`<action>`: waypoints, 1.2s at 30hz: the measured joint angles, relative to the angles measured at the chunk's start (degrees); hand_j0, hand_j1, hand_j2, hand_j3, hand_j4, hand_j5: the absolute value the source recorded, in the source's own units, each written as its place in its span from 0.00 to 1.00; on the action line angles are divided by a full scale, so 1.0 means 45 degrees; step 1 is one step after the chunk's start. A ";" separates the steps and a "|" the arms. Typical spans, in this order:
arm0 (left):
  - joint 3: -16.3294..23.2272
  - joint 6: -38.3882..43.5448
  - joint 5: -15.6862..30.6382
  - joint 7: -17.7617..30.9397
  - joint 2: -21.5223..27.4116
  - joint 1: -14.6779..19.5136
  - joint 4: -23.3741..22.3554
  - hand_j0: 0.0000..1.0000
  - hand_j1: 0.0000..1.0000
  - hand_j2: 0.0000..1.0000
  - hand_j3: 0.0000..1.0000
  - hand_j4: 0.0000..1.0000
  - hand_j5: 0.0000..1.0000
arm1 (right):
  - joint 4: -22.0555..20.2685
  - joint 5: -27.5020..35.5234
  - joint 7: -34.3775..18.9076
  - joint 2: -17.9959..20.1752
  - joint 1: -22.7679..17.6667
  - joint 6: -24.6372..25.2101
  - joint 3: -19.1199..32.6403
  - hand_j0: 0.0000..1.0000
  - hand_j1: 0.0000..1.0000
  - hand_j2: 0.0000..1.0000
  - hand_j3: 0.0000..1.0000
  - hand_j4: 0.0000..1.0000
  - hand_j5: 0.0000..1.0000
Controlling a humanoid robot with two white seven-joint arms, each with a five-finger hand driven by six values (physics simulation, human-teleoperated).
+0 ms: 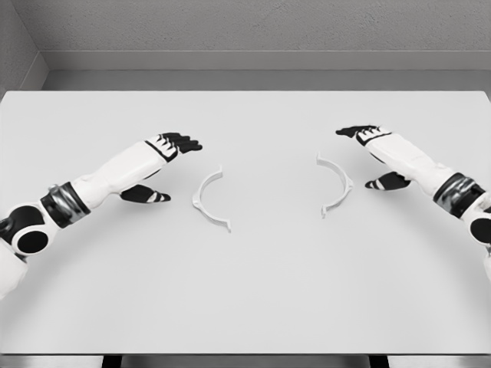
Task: Assemble PVC drainage pipe clamps
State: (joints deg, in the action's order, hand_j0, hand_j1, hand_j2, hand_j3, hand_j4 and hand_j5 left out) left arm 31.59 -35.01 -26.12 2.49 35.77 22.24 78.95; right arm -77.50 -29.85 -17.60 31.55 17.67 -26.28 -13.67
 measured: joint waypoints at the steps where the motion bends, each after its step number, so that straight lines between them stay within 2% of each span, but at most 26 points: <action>1: 0.0011 0.0000 -0.0051 0.0000 -0.0029 0.0000 -0.0012 1.00 1.00 1.00 1.00 1.00 1.00 | 0.0081 0.0000 0.0001 -0.0031 0.0039 0.0001 -0.0037 1.00 1.00 1.00 1.00 1.00 1.00; 11: 0.0092 0.0000 -0.0570 0.0000 -0.0557 0.0097 -0.0114 1.00 1.00 1.00 1.00 1.00 1.00 | 0.0696 -0.0016 0.0009 -0.0303 0.0449 0.0004 -0.0278 1.00 1.00 1.00 1.00 1.00 1.00; 21: 0.0375 0.0000 -0.0646 0.0000 -0.0649 0.0254 -0.0697 1.00 1.00 1.00 1.00 1.00 1.00 | 0.1220 -0.0021 0.0015 -0.0528 0.0821 0.0023 -0.0496 1.00 1.00 1.00 1.00 1.00 1.00; 30: 0.0395 0.0000 -0.0646 0.0000 -0.0755 0.0273 -0.0823 1.00 1.00 1.00 1.00 1.00 1.00 | 0.1264 -0.0035 0.0005 -0.0723 0.0879 0.0024 -0.0559 1.00 1.00 1.00 1.00 1.00 1.00; 32: 0.0458 0.0001 -0.0636 -0.0001 -0.0863 0.0586 -0.0958 1.00 1.00 1.00 1.00 1.00 1.00 | 0.1267 -0.0061 0.0002 -0.0800 0.0938 0.0024 -0.0569 1.00 1.00 1.00 1.00 1.00 1.00; 36: 0.0596 0.0000 -0.0647 0.0000 -0.0978 0.0605 -0.1166 1.00 1.00 1.00 1.00 1.00 1.00 | 0.1276 -0.0139 0.0000 -0.0891 0.0957 0.0024 -0.0578 1.00 1.00 1.00 1.00 1.00 1.00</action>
State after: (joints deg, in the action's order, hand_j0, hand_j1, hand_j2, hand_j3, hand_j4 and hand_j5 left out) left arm 34.27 -35.01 -29.03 2.49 31.37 24.96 73.71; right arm -71.76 -30.48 -17.60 27.54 21.97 -26.17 -16.27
